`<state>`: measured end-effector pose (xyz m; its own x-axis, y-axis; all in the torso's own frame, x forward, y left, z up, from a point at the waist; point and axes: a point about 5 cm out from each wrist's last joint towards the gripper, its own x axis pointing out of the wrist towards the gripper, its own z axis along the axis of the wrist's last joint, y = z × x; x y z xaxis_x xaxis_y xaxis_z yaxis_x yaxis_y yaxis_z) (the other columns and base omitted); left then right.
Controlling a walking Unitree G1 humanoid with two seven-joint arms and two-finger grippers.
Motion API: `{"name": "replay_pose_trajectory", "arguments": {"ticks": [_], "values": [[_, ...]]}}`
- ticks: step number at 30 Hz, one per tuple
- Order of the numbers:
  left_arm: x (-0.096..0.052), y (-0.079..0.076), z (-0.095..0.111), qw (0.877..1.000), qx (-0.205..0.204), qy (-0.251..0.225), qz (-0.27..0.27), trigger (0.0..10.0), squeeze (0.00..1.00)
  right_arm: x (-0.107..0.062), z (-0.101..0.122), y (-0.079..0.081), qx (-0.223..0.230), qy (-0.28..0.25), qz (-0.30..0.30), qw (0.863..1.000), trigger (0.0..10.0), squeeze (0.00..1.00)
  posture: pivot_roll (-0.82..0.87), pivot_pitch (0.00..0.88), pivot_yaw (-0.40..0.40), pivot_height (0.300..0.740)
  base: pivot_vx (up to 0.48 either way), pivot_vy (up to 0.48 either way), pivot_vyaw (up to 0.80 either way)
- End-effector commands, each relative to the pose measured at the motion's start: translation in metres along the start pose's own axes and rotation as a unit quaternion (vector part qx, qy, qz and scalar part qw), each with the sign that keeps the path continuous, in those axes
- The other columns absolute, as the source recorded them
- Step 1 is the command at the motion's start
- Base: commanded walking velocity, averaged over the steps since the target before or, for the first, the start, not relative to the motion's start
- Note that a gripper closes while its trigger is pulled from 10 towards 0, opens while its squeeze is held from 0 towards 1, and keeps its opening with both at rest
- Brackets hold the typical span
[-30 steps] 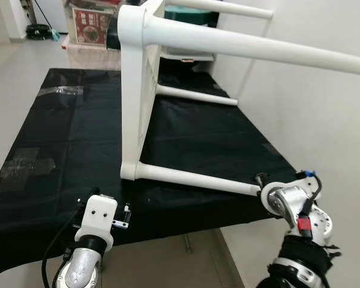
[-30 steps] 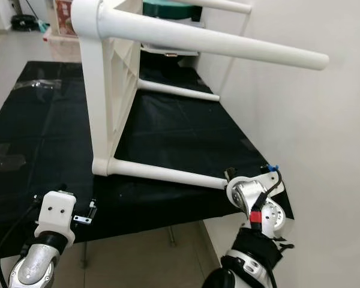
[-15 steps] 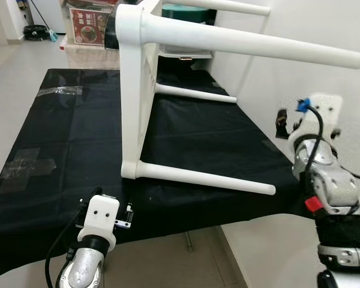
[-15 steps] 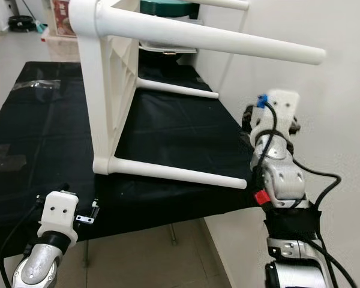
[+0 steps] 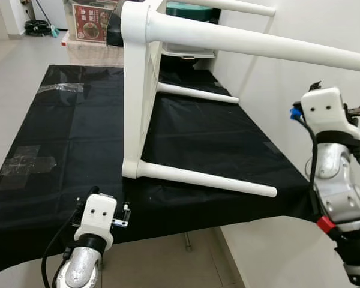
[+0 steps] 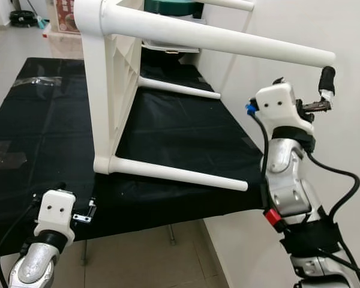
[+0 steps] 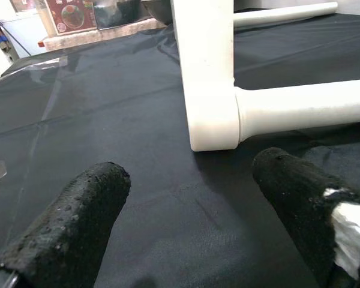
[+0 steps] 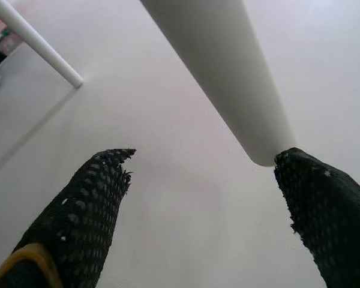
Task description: Building children table
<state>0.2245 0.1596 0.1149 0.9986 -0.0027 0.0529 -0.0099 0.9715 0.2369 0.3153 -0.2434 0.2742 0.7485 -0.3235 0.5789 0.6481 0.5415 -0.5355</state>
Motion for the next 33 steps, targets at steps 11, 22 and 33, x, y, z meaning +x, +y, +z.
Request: {"name": "replay_pose_trajectory", "arguments": {"ticks": [11, 22, 33], "values": [[0.0, -0.004, -0.003, 1.0, -0.001, 0.005, -0.003, 10.0, 0.0, 0.012, 0.004, -0.004, -0.059, -0.07, -0.011, 0.996, 10.0, 0.0, 0.06, 0.0, -0.153, 0.74, 0.0, 0.0, 0.0], [0.008, 0.004, 0.0, 0.999, 0.008, -0.008, -0.031, 10.0, 0.0, 0.025, 0.007, -0.007, -0.077, -0.094, -0.021, 0.992, 10.0, 0.0, 0.06, 0.0, -0.149, 0.74, 0.0, 0.0, 0.0], [0.046, -0.008, 0.022, 0.988, 0.026, -0.056, -0.141, 10.0, 0.0, 0.036, 0.015, -0.001, -0.085, -0.119, 0.0, 0.989, 10.0, 0.0, 0.04, 0.0, -0.129, 0.74, 0.0, 0.0, 0.0]]}}
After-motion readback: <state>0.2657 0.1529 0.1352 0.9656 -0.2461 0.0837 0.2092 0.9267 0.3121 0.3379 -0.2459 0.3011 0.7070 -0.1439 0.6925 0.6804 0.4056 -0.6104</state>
